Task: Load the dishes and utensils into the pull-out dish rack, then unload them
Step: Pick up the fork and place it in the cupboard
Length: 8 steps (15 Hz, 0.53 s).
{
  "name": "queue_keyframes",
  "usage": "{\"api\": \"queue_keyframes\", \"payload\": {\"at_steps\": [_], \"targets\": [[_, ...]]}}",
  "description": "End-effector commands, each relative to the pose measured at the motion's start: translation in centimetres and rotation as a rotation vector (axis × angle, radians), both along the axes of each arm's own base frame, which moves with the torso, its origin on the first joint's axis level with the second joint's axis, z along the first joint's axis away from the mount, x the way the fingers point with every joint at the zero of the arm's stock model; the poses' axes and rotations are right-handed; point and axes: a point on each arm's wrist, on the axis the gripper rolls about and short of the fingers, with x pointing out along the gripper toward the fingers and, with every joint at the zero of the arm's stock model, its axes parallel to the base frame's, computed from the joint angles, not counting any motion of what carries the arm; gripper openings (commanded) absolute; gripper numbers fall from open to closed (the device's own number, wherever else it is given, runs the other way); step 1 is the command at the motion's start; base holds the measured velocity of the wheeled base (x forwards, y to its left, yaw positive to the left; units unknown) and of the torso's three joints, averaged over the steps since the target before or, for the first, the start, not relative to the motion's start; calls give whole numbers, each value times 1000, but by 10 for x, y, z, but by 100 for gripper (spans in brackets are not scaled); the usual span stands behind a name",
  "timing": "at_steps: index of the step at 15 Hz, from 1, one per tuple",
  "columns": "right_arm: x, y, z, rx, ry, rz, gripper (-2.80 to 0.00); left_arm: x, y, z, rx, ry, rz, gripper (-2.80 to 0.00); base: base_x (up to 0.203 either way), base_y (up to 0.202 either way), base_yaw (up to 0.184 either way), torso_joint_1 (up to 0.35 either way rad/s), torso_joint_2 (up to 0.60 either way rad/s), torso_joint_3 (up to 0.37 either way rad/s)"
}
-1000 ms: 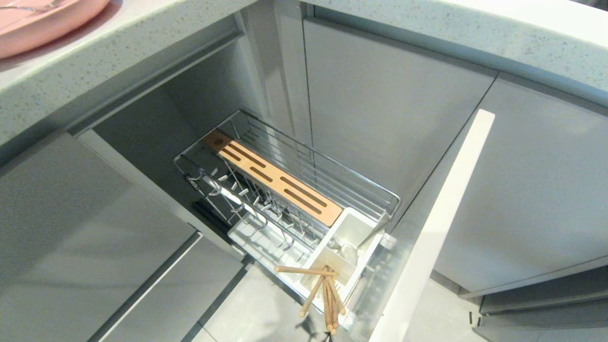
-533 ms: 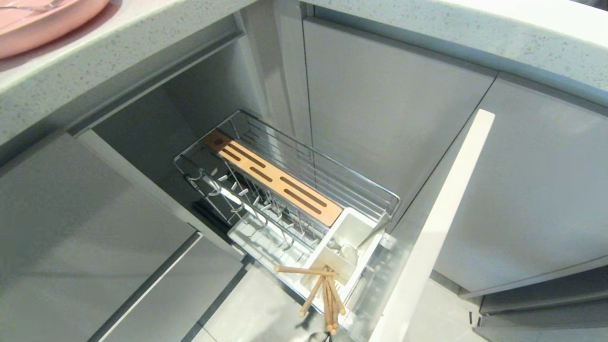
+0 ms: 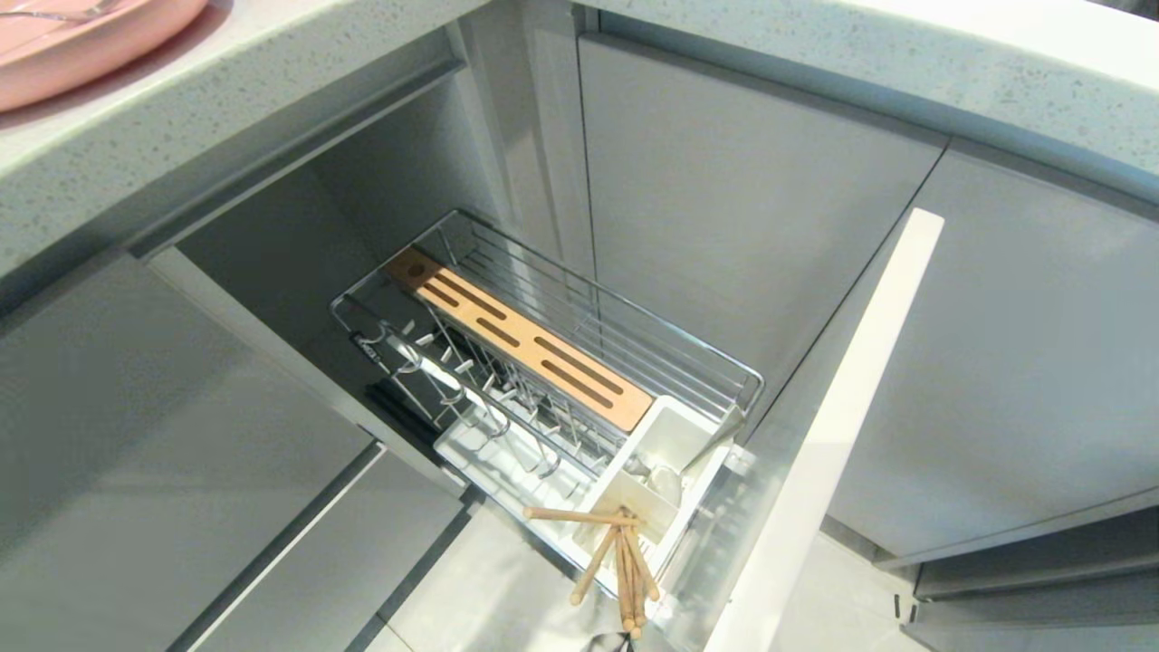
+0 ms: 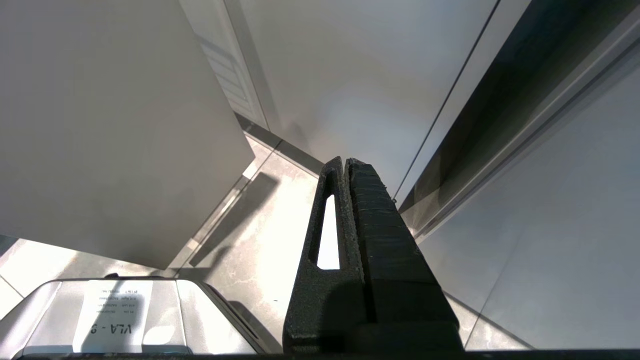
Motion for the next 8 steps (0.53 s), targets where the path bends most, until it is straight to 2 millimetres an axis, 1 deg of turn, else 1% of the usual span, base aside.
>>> {"api": "queue_keyframes", "payload": {"at_steps": [1,2,5,8], "targets": [[0,0,0,0,1,1,-280,8,10,-2,-11,8,-11,-169,0,0,0,0,0,0],[0,0,0,0,1,1,-280,8,10,-1,-7,4,-25,0,0,0,0,0,0,0],[0,0,0,0,1,1,-280,11,13,0,10,-9,-32,0,0,0,0,0,0,0],[0,0,0,0,1,1,-280,20,24,-1,11,-6,-39,0,0,0,0,0,0,0]]}}
